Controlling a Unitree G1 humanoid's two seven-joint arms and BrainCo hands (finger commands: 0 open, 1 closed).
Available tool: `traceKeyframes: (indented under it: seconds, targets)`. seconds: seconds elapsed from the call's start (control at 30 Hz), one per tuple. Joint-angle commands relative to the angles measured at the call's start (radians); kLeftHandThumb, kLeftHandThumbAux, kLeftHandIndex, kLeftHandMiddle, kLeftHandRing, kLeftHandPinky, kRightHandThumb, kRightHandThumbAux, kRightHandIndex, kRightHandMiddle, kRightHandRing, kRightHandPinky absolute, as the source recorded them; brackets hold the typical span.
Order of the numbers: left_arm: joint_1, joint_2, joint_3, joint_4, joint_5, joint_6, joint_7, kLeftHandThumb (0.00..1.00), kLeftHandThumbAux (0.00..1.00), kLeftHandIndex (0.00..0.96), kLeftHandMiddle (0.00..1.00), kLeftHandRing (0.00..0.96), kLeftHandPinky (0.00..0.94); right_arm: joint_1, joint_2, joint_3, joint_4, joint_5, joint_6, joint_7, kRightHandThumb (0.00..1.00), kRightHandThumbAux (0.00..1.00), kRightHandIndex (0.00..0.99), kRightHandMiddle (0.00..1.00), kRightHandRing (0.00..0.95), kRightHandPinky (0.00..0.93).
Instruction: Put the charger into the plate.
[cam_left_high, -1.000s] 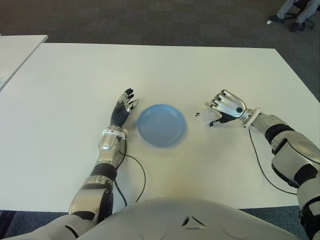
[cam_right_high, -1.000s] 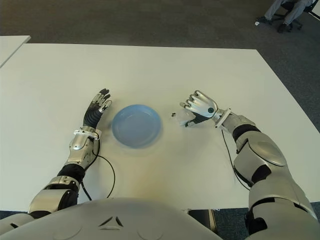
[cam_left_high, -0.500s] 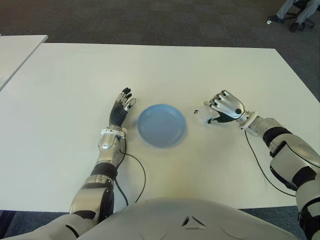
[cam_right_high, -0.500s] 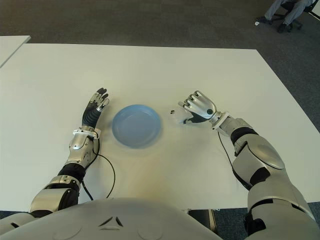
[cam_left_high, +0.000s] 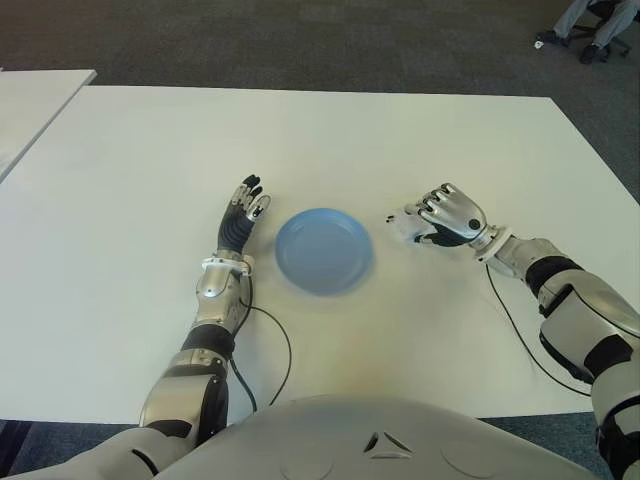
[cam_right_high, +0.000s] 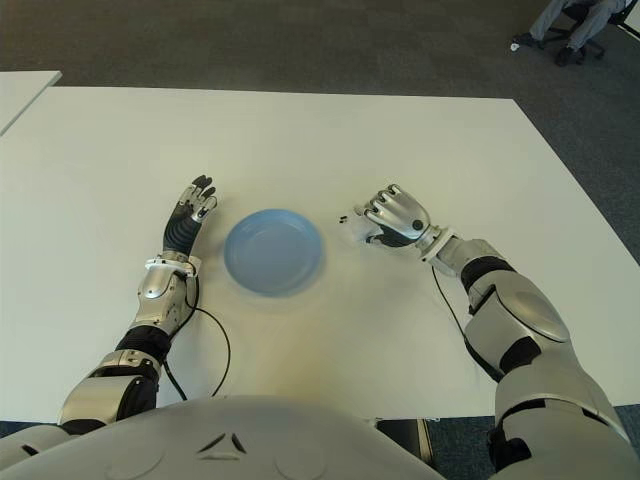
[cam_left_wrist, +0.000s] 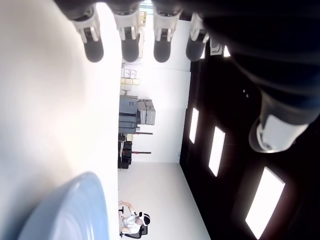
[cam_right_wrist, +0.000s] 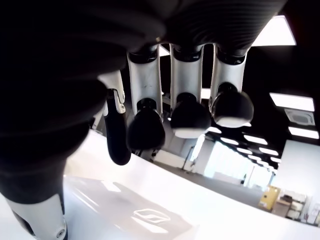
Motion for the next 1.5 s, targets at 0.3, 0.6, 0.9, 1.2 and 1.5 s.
traceKeyframes:
  seconds: [0.3,0.6,0.9,1.2,1.5]
  targets:
    - [0.016,0.000,0.005,0.023,-0.005,0.030,-0.009,0.000,0.488,0.000,0.050,0.044,0.040,0.065,-0.018,-0.080,-0.093,0.104,-0.092,0.335,0.419,0.385,0.038,0.070,0.047,0.036]
    - [0.012,0.002,0.002,0.031,0.004,0.027,0.000,0.000,0.490,0.000,0.054,0.046,0.031,0.096,-0.037,-0.123,-0.145,0.135,-0.107,0.437,0.329,0.283,0.000,0.001,0.001,0.000]
    - [0.011,0.006,0.000,0.033,0.009,0.029,0.002,0.000,0.492,0.000,0.060,0.053,0.042,0.101,-0.042,-0.138,-0.156,0.140,-0.140,0.508,0.262,0.228,0.000,0.000,0.000,0.000]
    - [0.012,0.009,-0.003,0.034,0.007,0.031,-0.008,0.000,0.496,0.000,0.059,0.055,0.048,0.104,-0.042,-0.160,-0.166,0.168,-0.170,0.601,0.231,0.192,0.000,0.000,0.000,0.000]
    - [0.015,0.011,-0.001,0.029,-0.002,0.036,-0.019,0.000,0.507,0.000,0.064,0.059,0.045,0.093,-0.028,-0.162,-0.154,0.165,-0.157,0.643,0.227,0.162,0.000,0.000,0.000,0.000]
